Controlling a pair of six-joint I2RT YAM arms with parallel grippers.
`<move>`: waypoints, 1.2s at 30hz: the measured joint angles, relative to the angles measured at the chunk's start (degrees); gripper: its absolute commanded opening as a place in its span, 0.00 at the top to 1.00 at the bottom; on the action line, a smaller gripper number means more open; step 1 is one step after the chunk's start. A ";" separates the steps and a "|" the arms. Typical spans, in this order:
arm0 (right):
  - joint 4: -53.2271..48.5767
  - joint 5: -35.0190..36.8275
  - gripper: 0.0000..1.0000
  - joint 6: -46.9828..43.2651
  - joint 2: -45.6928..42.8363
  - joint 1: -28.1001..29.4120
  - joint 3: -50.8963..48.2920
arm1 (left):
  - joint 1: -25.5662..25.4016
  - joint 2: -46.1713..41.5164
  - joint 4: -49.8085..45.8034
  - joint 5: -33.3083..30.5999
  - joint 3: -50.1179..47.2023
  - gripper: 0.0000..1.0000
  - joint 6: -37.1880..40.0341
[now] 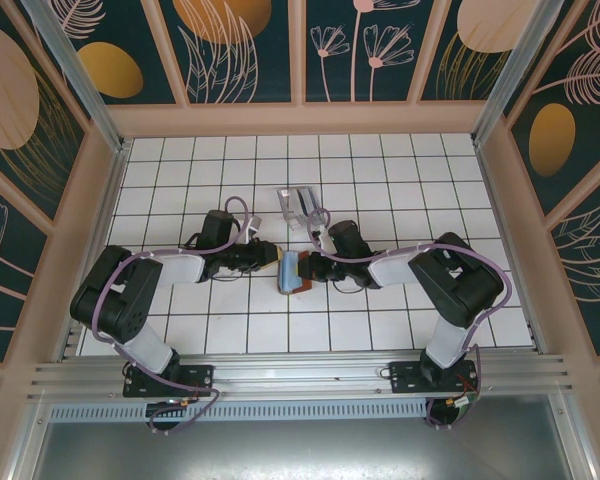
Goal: Put the credit cards into the card holder
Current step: Open the card holder at the center of the table.
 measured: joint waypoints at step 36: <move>0.52 -1.07 1.00 0.07 0.87 -0.02 -0.02 | 0.00 -0.02 3.93 1.36 -1.84 0.81 -0.61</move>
